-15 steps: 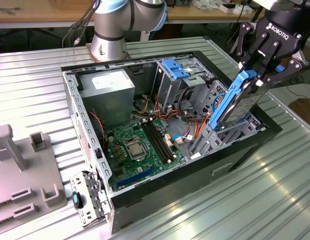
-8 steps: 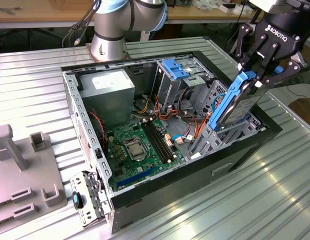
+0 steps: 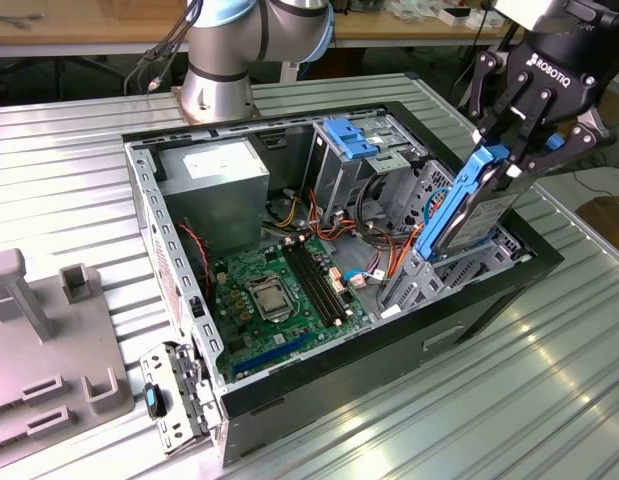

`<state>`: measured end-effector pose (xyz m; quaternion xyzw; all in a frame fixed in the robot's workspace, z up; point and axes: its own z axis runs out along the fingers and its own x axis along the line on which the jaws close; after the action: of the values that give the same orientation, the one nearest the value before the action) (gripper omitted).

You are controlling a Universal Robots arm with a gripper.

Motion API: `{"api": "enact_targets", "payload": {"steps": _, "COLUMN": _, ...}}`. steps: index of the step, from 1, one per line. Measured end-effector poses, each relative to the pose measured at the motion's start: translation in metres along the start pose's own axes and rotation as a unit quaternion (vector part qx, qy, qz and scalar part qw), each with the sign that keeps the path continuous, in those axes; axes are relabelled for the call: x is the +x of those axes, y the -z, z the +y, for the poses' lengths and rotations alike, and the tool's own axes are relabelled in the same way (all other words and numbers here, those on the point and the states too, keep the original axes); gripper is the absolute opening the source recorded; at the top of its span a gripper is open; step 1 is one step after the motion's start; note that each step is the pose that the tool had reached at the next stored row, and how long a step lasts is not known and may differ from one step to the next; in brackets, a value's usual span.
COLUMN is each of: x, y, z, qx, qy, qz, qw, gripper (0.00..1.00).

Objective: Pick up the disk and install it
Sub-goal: 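Insert the disk into the insertion slot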

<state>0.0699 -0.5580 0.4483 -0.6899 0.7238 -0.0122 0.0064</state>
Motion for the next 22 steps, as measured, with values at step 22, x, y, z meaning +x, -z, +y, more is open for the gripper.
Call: {"api": "enact_targets", "payload": {"steps": 22, "x": 0.0000, "y": 0.0004, "z": -0.0001, "qx": 0.0000, "qy": 0.000, "qz": -0.0006, "qw": 1.0000, "gripper": 0.37}}
